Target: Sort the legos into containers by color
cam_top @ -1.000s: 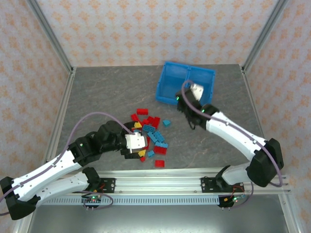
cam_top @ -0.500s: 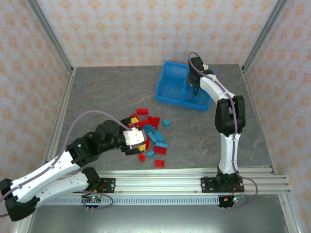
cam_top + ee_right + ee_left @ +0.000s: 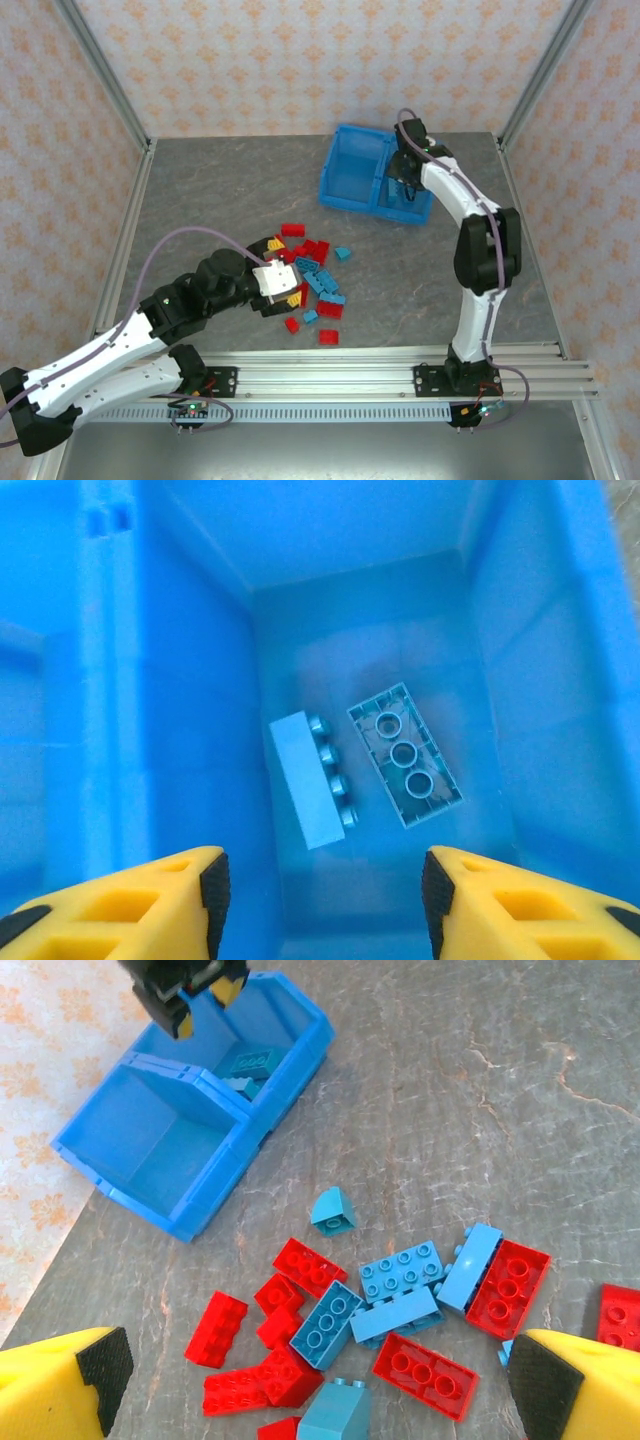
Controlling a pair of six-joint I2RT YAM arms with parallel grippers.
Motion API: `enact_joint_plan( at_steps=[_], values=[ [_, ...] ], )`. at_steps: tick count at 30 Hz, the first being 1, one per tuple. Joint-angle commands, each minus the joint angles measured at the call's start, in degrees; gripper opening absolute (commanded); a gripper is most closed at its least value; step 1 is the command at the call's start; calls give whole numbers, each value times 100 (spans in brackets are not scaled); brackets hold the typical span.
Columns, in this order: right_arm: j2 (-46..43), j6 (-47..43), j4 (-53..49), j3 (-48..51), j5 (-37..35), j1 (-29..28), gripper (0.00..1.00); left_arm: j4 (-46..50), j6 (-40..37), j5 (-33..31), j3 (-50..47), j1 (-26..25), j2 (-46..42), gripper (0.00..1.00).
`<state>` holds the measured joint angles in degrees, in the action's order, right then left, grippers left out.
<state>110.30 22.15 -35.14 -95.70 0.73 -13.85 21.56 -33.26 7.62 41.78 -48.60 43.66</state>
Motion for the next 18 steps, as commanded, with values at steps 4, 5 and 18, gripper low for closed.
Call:
enact_joint_plan(
  at_steps=[4, 5, 18],
  values=[
    [-2378, -179, 150, 1666, 828, -463, 63, -584, 1138, -1102, -9, 229, 445, 100],
    [-2783, -215, 187, 2012, 984, -663, 66, -522, 1441, -1211, 138, 346, 601, 100],
    [-6070, 430, -691, 4521, 2192, -2096, 83, 1426, 6284, -1369, 2890, 1935, 4326, 100]
  ],
)
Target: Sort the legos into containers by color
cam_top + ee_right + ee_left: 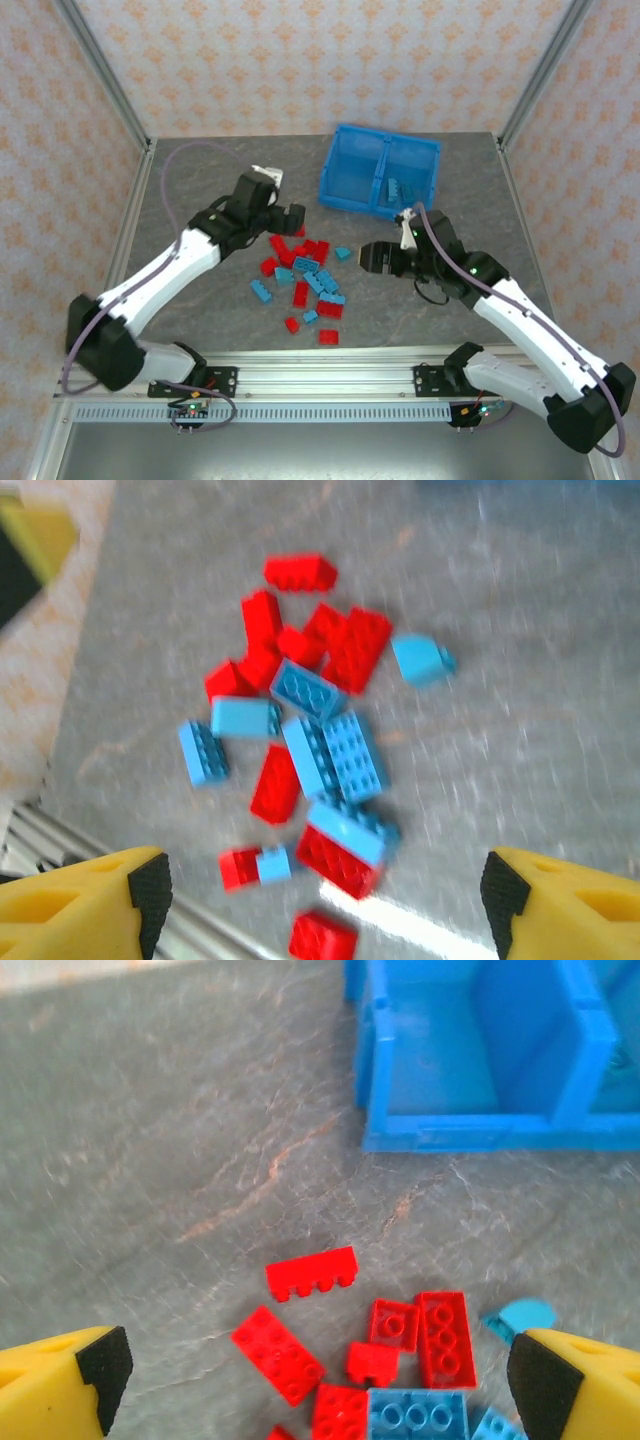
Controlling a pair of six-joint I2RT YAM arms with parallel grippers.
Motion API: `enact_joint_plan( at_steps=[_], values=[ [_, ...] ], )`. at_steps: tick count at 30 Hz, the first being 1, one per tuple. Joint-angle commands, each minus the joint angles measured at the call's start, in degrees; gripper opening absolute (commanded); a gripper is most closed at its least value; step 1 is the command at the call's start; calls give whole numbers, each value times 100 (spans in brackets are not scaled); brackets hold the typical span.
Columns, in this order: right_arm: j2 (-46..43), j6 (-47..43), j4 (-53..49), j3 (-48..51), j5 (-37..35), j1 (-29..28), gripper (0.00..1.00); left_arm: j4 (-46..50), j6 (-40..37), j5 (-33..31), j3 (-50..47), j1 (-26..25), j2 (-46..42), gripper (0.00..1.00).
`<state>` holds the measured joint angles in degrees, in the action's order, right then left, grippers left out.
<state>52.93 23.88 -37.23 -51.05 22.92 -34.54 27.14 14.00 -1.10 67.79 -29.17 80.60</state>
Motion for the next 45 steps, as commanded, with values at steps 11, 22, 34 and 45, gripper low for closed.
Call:
enact_joint_plan(
  at_steps=[11, 22, 34, 45],
  values=[
    [-634, -51, -738, -143, 386, -26, 88, 1112, 1921, -533, 1889, 156, 3202, 100],
    [-678, 10, -911, -125, 279, -32, 92, 1210, 1694, -198, 2339, 283, 4041, 83],
    [-560, 116, -857, -264, 70, -29, 93, 1223, 1720, 29, 2019, 280, 3901, 56],
    [-610, 257, -829, -369, -162, -27, 94, 1341, 1704, -74, 2400, 157, 3100, 55]
  ],
)
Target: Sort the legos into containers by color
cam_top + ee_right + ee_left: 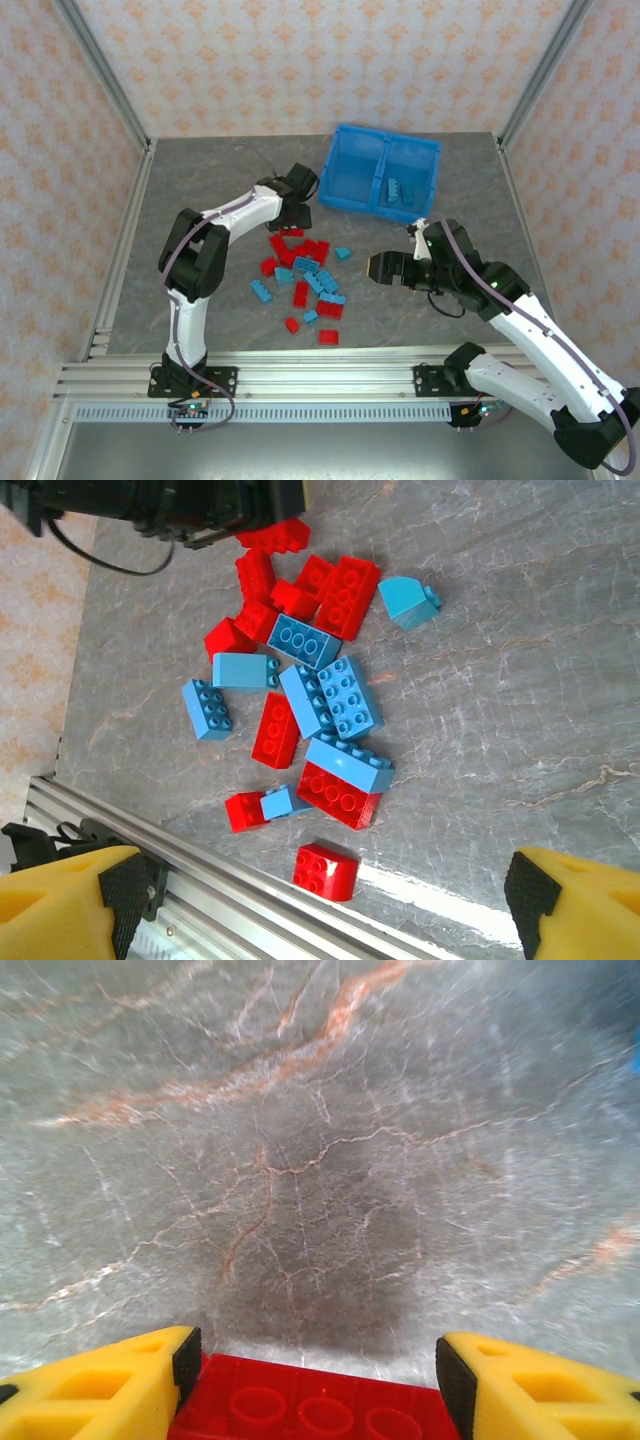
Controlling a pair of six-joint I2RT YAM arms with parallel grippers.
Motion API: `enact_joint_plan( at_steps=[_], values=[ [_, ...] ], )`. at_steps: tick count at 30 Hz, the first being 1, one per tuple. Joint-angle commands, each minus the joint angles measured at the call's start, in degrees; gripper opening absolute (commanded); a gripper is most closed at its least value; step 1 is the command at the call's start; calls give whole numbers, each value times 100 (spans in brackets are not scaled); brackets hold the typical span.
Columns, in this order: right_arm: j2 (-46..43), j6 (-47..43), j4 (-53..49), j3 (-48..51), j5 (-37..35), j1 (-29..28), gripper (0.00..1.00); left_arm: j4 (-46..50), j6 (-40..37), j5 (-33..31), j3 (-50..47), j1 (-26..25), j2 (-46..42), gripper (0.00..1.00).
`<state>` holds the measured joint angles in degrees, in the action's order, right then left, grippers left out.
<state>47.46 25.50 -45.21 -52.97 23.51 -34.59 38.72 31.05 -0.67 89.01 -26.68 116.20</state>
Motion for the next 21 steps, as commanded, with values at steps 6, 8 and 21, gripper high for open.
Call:
enact_joint_plan(
  at_steps=[6, 8, 21],
  values=[
    [-61, 157, 68, -179, -352, -23, 94, -86, -491, -516, 1455, -500, -335, 55],
    [-62, 166, 52, -187, -364, -22, 94, -135, -658, -812, 2013, -620, -12, 55],
    [-269, 263, 25, 116, -379, -24, 94, 221, 117, -1270, 647, -571, -610, 82]
  ],
)
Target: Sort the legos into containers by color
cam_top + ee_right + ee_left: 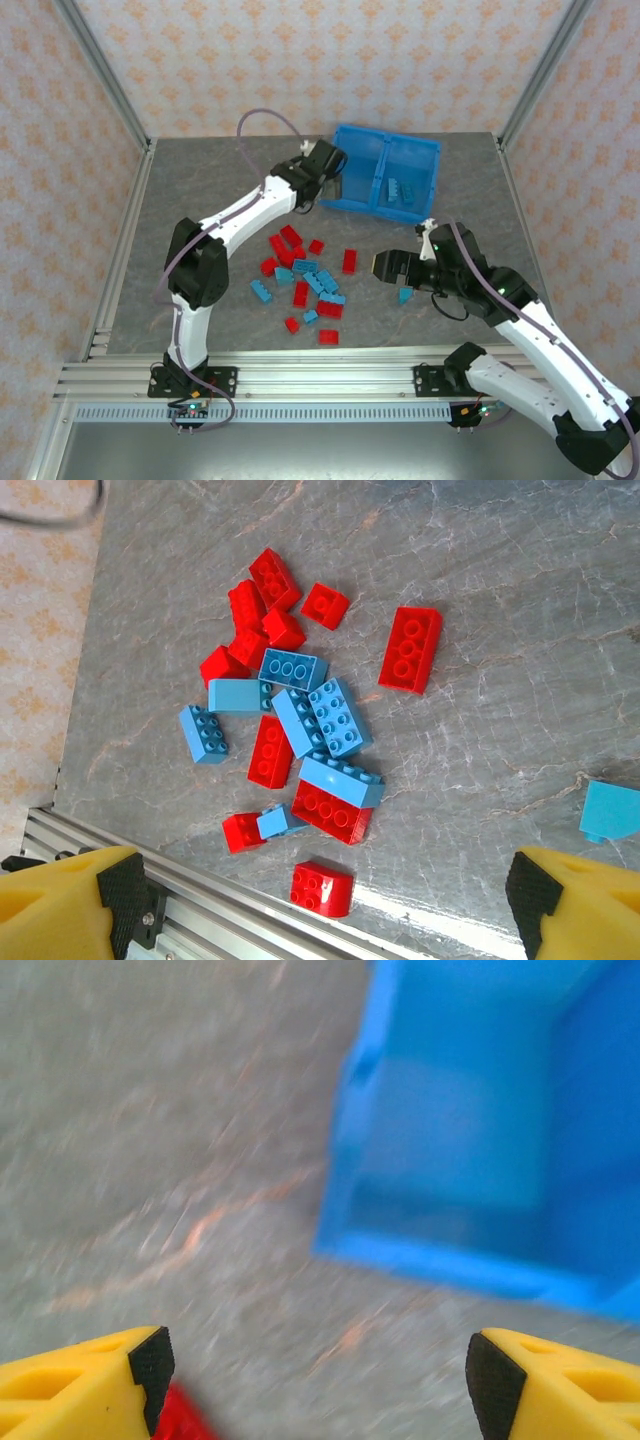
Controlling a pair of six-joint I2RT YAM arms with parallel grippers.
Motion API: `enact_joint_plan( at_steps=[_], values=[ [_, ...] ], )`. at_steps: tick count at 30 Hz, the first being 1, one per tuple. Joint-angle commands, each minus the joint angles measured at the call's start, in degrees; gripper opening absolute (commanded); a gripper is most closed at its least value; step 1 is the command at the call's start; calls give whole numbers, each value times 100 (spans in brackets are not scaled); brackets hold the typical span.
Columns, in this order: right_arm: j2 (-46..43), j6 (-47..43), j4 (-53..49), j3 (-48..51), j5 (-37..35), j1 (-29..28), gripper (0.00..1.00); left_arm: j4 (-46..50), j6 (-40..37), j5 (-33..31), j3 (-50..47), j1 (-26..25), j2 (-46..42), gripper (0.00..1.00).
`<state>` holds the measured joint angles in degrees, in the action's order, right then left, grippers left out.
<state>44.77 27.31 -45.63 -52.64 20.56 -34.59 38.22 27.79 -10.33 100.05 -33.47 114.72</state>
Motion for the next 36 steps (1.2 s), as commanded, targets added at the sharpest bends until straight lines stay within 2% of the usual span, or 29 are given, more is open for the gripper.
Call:
enact_joint_plan(
  at_steps=[1, 4, 9, 13, 15, 27, 33, 36],
  values=[
    [34, 74, 71, 66, -71, -22, 94, 378, 600, -209, -572, 181, -476, 82],
    [128, 51, 62, -4, -51, -24, 94, 510, 1082, 252, -966, 296, -494, 82],
    [89, 127, 10, -27, -107, -22, 94, 561, 1968, 201, -1304, 317, -419, 78],
    [-2, 178, -68, -34, -121, -27, 94, 433, 2023, 646, -1159, 359, -35, 72],
    [-38, 156, -152, -61, -195, -23, 94, 424, 2052, 643, -1089, 359, 113, 66],
    [56, 135, -35, -20, -219, -23, 94, 433, 2062, 575, -1197, 411, 396, 67],
    [133, 111, -55, -80, -219, -23, 94, 368, 1872, 705, -1064, 438, 684, 53],
    [128, 118, -73, -88, -236, -26, 94, 493, 1792, 699, -880, 438, 861, 53]
  ],
)
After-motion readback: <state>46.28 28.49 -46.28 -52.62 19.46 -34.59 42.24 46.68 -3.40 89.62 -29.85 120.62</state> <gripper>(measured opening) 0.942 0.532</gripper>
